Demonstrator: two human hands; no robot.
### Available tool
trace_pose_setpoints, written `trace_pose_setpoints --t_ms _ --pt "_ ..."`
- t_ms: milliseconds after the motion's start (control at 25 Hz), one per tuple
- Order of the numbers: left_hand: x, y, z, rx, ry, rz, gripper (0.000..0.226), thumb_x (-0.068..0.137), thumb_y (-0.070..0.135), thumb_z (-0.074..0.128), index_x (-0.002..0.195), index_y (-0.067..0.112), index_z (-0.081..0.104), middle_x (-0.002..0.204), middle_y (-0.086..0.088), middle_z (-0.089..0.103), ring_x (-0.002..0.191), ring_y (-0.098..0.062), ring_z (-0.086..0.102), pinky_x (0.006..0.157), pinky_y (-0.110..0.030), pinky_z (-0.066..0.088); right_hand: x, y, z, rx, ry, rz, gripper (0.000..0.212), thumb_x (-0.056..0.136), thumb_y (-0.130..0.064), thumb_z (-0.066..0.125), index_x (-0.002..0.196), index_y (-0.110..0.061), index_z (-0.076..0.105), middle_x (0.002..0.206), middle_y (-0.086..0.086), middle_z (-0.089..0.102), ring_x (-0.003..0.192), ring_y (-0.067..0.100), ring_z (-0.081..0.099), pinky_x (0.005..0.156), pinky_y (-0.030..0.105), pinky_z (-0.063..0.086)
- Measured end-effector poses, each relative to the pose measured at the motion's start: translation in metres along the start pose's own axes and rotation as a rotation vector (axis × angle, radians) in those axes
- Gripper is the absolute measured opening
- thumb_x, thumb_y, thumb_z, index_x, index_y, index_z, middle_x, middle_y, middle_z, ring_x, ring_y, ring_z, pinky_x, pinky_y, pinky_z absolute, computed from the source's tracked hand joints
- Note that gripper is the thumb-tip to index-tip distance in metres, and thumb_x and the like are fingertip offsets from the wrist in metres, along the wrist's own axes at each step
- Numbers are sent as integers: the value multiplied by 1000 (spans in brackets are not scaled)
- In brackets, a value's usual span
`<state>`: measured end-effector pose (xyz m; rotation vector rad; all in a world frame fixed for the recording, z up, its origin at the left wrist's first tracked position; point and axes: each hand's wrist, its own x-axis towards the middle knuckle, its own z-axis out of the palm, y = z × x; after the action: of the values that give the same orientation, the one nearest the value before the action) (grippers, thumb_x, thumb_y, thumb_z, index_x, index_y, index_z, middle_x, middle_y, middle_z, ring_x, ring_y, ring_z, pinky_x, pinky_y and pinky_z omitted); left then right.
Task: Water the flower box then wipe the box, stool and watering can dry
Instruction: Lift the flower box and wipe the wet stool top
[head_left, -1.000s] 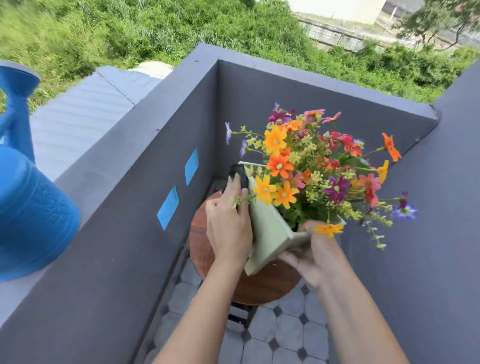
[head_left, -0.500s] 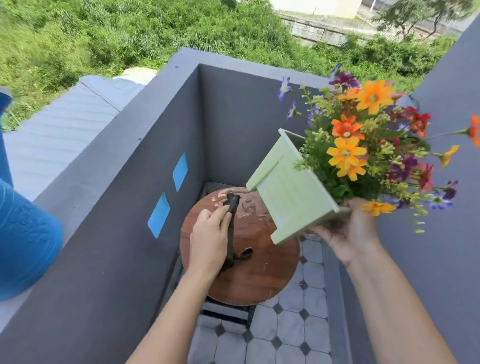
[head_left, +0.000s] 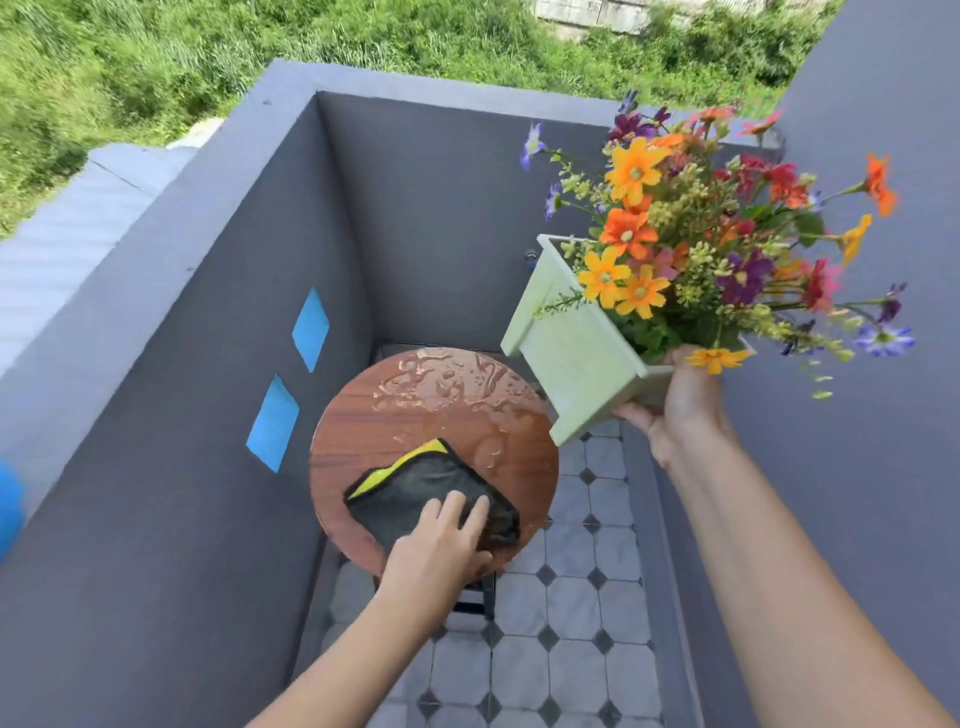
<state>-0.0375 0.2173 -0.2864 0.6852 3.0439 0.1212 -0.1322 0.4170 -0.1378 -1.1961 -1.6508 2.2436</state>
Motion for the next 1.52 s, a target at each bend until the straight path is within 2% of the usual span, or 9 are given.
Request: trace_pose_setpoints --t_ms 120,240,360,560,760,960,1160,1400,1520 --pt "-3 -4 0 -166 -42 -25 50 81 64 45 99 23 67 87 5 57 77 -15 54 35 -30 49 19 5 -7 -22 26 -14 23 93 -21 39 114 -15 33 87 5 41 74 18 51 38 28 55" --pt "10 -32 -14 -267 66 220 47 94 49 34 101 20 70 105 2 67 97 -21 63 69 -35 56 32 9 -9 -27 32 -19 26 93 -21 38 118 -19 31 86 3 42 69 16 51 37 25 53" --pt "30 -59 -9 -102 -47 606 42 96 40 31 125 26 59 137 8 54 134 -19 42 107 -38 33 43 10 -8 -45 64 -22 37 93 -23 39 129 -18 33 94 5 45 67 15 53 42 28 55" --pt "49 -61 6 3 -236 754 50 98 47 23 146 38 21 153 14 28 145 -14 14 113 -41 9 59 9 -8 -99 44 -64 27 92 -21 39 117 -14 32 88 2 43 75 17 53 46 29 54" --pt "58 -6 20 -56 -160 452 53 97 51 13 146 35 24 151 12 34 142 -18 19 110 -41 11 71 20 -3 -82 21 -55 46 76 -30 42 119 -19 31 100 6 48 88 27 59 43 24 55" --pt "100 19 19 -221 -111 -25 57 93 54 5 148 38 4 158 17 5 142 -7 -13 117 -41 -1 82 19 4 -94 49 -68 54 59 -37 40 110 -23 25 110 10 52 82 25 60 46 27 56" --pt "136 22 20 -256 -43 -336 55 97 46 14 149 32 3 159 14 3 146 -13 -6 116 -43 -1 90 20 5 -91 60 -79 56 57 -37 41 108 -26 20 125 18 54 87 30 64 61 47 60" --pt "169 7 15 -353 -24 -585 56 98 43 16 150 25 4 160 7 3 147 -20 -5 115 -49 -2 96 21 5 -80 39 -93 61 54 -39 42 106 -25 13 139 17 48 97 33 64 53 34 60" --pt "169 5 7 -383 -75 -583 58 98 45 16 150 24 2 160 4 4 147 -24 -3 115 -50 -1 98 22 5 -99 34 -99 60 55 -38 42 106 -25 13 124 11 51 88 29 63 51 32 59"
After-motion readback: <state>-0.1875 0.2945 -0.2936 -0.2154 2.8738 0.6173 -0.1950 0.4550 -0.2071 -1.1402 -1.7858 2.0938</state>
